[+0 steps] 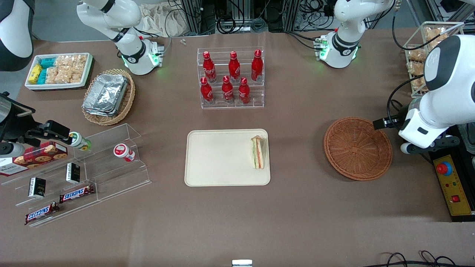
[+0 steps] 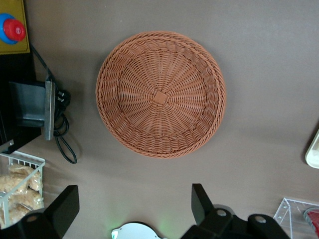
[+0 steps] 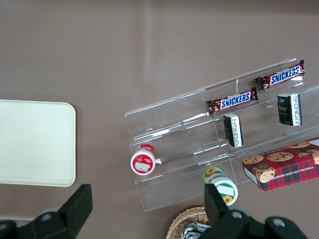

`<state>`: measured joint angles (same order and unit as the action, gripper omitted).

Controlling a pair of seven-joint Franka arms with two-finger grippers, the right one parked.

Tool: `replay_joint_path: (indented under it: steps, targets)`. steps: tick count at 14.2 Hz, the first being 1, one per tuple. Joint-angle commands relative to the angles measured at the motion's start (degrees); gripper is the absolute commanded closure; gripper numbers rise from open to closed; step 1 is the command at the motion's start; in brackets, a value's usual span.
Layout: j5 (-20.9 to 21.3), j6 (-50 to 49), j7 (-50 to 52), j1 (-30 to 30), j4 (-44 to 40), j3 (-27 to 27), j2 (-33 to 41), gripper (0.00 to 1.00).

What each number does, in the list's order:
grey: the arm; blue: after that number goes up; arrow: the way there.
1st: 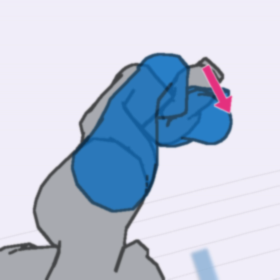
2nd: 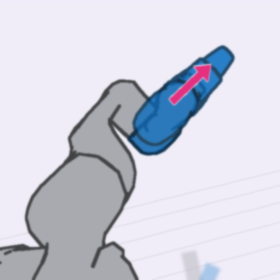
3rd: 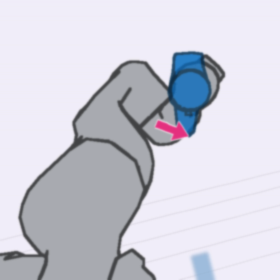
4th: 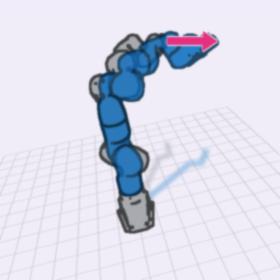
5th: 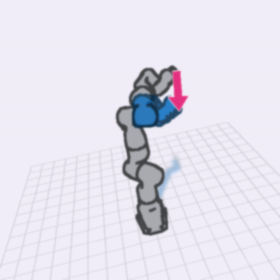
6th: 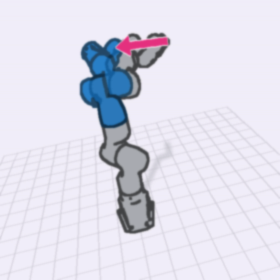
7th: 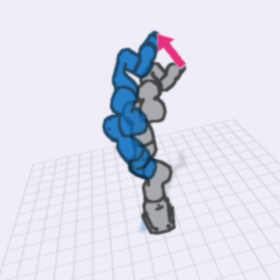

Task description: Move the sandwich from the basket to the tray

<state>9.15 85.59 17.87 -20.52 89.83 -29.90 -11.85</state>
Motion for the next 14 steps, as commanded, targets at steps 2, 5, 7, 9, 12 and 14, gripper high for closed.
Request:
replay_joint_path:
  steps: [2,5,7,9,12,14]
  targets:
    - [-0.80,-1.13,-8.01,0.38,-1.24,3.87,0.86,0.00]
    - [-5.00,-0.69,-12.67,12.20,-1.76,19.27,1.39,0.00]
    - [-8.09,-0.68,-15.40,19.53,-2.38,29.78,1.48,0.00]
    - [-8.45,-0.33,-15.33,19.81,-2.64,30.25,1.13,0.00]
    - [-8.63,-0.24,-15.50,19.38,-6.14,30.17,-0.80,0.00]
    - [-8.80,-0.24,-15.68,19.37,-7.47,30.08,-1.68,0.00]
